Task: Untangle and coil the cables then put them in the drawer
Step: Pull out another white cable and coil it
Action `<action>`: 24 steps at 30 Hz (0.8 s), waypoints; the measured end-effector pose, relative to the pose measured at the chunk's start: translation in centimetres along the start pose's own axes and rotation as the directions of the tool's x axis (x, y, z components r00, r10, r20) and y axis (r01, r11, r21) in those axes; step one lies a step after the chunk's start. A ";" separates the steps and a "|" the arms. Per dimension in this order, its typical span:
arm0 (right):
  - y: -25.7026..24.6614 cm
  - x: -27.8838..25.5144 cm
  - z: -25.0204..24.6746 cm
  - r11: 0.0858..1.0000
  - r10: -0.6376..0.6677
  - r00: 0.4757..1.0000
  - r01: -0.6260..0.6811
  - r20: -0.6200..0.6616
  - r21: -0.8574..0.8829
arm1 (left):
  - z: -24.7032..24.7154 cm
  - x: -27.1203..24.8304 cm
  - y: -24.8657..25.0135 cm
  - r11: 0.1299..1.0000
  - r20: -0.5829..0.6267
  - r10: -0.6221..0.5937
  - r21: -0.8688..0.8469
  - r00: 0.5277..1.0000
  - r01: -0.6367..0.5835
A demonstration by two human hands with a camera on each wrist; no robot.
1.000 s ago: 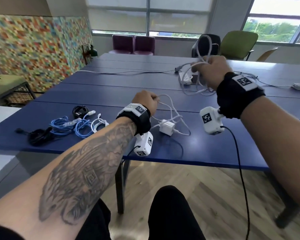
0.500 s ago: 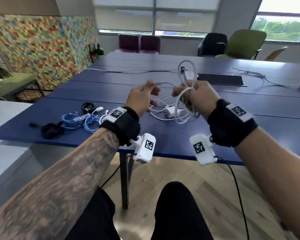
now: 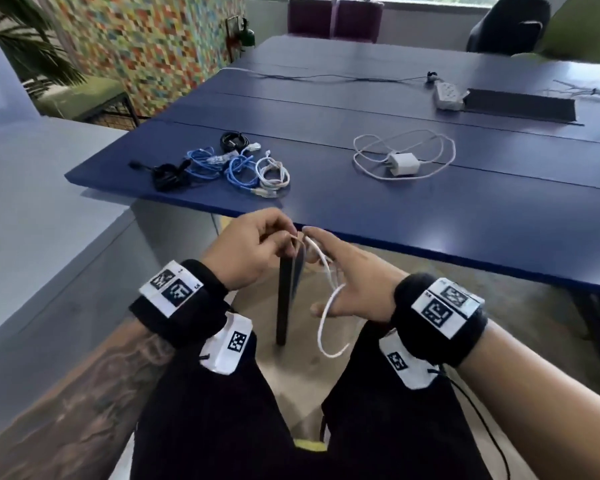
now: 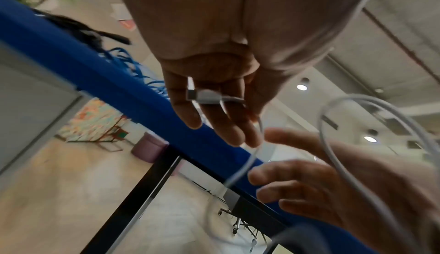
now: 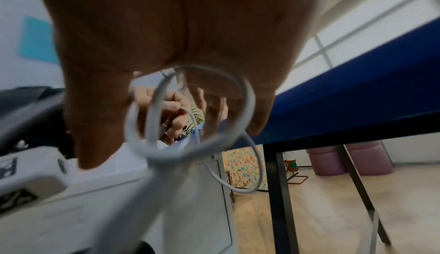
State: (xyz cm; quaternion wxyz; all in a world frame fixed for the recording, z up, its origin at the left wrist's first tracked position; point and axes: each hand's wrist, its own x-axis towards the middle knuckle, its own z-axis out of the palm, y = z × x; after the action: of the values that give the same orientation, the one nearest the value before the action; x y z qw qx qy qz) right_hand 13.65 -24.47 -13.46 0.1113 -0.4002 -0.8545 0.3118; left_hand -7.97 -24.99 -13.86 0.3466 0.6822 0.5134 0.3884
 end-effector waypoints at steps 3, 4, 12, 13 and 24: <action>1.0 0.0 1.5 0.981 0.000 0.992 0.025 0.127 -0.195 | -0.4 -0.8 -1.7 0.992 -0.124 -0.100 -0.093 0.987 0.089; 1.4 0.0 1.8 0.979 0.013 0.986 0.021 0.163 -0.204 | -0.5 -1.0 -2.1 0.987 -0.142 -0.118 -0.125 0.983 0.101; 2.7 2.8 5.2 0.979 0.038 0.999 -0.041 0.018 0.197 | 1.5 -1.6 -4.5 0.840 -0.044 -0.276 -0.497 0.960 0.219; 3.0 3.4 6.0 0.964 0.053 0.999 -0.048 -0.013 0.261 | 1.9 -1.7 -5.2 0.821 -0.039 -0.295 -0.521 0.955 0.232; 4.0 6.4 9.6 0.862 0.201 0.916 0.003 -0.347 0.507 | 2.5 -2.7 -7.9 0.648 0.227 -0.434 -0.594 0.872 0.477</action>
State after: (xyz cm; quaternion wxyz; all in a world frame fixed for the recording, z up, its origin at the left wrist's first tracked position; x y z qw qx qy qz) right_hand 7.72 -21.91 -23.82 0.3609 -0.4558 -0.6837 0.4411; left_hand -9.62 -25.99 -22.43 0.6578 0.3861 0.4952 0.4160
